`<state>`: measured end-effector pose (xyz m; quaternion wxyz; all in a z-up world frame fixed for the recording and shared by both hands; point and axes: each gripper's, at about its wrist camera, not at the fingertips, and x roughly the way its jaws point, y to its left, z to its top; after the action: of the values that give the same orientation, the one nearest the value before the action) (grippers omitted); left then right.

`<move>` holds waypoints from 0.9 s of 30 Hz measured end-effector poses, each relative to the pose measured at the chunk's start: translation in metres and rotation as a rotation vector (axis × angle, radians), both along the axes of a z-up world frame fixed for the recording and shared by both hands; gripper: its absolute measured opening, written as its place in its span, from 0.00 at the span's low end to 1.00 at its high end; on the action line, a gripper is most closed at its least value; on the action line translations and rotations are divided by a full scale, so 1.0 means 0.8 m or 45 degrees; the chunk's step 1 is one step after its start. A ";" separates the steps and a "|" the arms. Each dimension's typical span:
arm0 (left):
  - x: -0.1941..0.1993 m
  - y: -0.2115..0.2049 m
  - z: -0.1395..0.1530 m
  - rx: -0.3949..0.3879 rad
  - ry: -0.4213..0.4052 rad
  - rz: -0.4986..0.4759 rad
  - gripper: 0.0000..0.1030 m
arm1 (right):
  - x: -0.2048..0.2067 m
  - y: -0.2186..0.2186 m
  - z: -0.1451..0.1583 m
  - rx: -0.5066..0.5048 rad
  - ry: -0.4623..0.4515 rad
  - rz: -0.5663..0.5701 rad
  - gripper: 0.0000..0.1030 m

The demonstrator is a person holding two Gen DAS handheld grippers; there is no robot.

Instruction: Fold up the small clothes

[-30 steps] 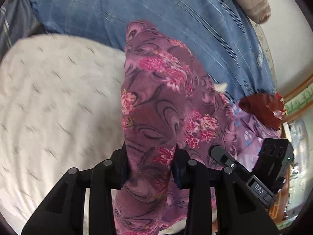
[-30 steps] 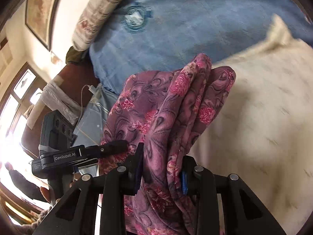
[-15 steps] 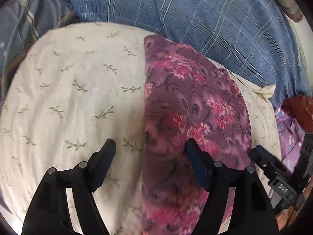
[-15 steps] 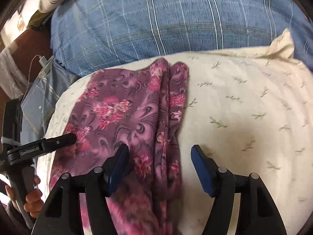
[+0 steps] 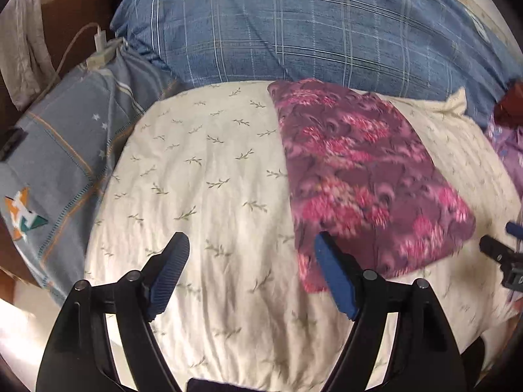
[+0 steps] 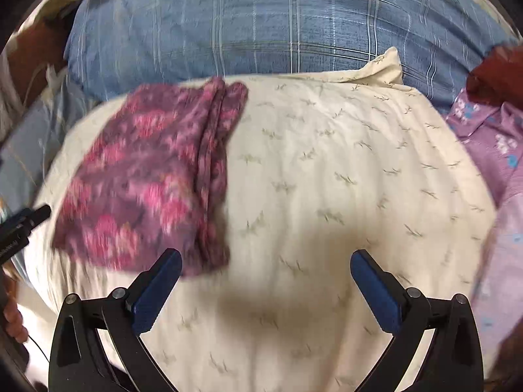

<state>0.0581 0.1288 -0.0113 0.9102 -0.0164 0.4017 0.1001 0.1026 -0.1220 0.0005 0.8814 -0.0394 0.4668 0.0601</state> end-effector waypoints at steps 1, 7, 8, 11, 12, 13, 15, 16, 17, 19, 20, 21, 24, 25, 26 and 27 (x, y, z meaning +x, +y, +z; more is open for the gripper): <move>-0.009 -0.005 0.001 0.020 -0.007 -0.009 0.83 | -0.010 0.001 0.002 -0.008 -0.009 0.016 1.00; -0.050 -0.031 0.002 0.123 -0.049 -0.018 0.83 | -0.069 0.016 0.027 -0.095 -0.166 0.085 1.00; -0.056 -0.036 0.003 0.139 -0.062 -0.028 0.83 | -0.077 0.018 0.033 -0.110 -0.191 0.089 1.00; -0.065 -0.044 0.004 0.131 -0.049 -0.067 0.83 | -0.093 0.023 0.046 -0.114 -0.216 0.110 1.00; -0.066 -0.045 0.004 0.119 -0.038 -0.081 0.83 | -0.097 0.024 0.049 -0.119 -0.221 0.112 1.00; -0.069 -0.047 0.004 0.111 -0.031 -0.096 0.83 | -0.101 0.026 0.052 -0.119 -0.234 0.116 1.00; -0.074 -0.051 0.003 0.118 -0.023 -0.110 0.83 | -0.104 0.026 0.055 -0.138 -0.249 0.115 1.00; -0.076 -0.053 0.003 0.118 -0.017 -0.122 0.83 | -0.108 0.026 0.056 -0.149 -0.259 0.116 1.00; -0.078 -0.054 0.002 0.108 -0.011 -0.133 0.83 | -0.109 0.027 0.057 -0.157 -0.264 0.118 1.00; -0.082 -0.056 0.003 0.088 -0.006 -0.148 0.83 | -0.112 0.028 0.056 -0.173 -0.278 0.129 1.00; -0.084 -0.057 0.003 0.078 -0.004 -0.152 0.83 | -0.113 0.028 0.056 -0.178 -0.281 0.132 1.00; -0.087 -0.058 0.002 0.071 0.001 -0.156 0.83 | -0.116 0.027 0.056 -0.181 -0.285 0.137 1.00; -0.096 -0.061 0.002 0.046 0.011 -0.179 0.83 | -0.121 0.024 0.054 -0.166 -0.286 0.151 1.00; -0.099 -0.062 0.003 0.042 0.008 -0.181 0.83 | -0.122 0.022 0.053 -0.164 -0.284 0.152 1.00; -0.101 -0.061 0.004 0.039 0.006 -0.184 0.83 | -0.124 0.021 0.052 -0.161 -0.283 0.152 1.00; -0.104 -0.062 0.005 0.030 0.004 -0.189 0.83 | -0.124 0.019 0.050 -0.160 -0.280 0.152 1.00</move>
<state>-0.0247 0.0793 -0.0070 0.9146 0.0243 0.4018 0.0370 0.0032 -0.1067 0.0407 0.9180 -0.1286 0.3669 0.0783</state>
